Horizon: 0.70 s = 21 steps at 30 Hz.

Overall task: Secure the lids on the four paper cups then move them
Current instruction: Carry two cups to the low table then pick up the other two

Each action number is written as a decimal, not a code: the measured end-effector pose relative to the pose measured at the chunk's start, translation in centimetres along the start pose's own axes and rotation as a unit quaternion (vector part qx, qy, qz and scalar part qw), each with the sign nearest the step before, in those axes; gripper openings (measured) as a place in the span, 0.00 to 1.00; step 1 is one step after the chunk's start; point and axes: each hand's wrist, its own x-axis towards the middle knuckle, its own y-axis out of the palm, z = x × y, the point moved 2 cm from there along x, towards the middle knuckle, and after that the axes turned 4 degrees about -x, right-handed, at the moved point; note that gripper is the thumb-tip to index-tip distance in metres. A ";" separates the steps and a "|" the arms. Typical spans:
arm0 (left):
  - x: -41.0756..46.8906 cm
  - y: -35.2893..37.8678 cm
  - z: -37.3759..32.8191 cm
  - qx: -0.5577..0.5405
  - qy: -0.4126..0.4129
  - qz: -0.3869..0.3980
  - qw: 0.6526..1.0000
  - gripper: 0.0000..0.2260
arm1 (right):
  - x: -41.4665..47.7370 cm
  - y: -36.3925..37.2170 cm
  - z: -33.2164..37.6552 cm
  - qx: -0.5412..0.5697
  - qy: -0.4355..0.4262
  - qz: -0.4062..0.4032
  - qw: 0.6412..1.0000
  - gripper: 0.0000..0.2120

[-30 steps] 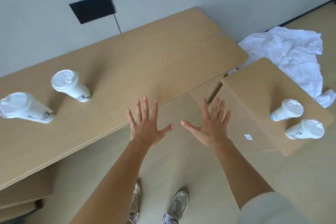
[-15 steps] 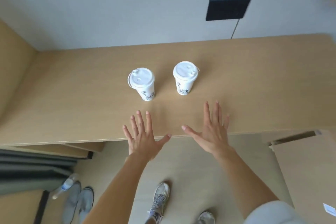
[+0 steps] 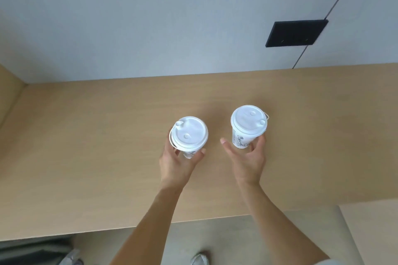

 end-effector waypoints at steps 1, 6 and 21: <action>0.5 0.2 0.0 0.007 -0.001 0.005 1.000 0.35 | 0.4 0.4 0.0 0.011 0.003 -0.011 1.000 0.44; 1.3 1.5 -0.8 0.006 0.022 0.024 0.999 0.37 | 2.0 0.3 0.3 -0.011 -0.003 -0.044 0.999 0.33; -7.2 19.1 -9.7 0.009 0.119 0.182 0.976 0.37 | 6.6 -21.3 0.4 0.038 -0.002 -0.133 0.990 0.29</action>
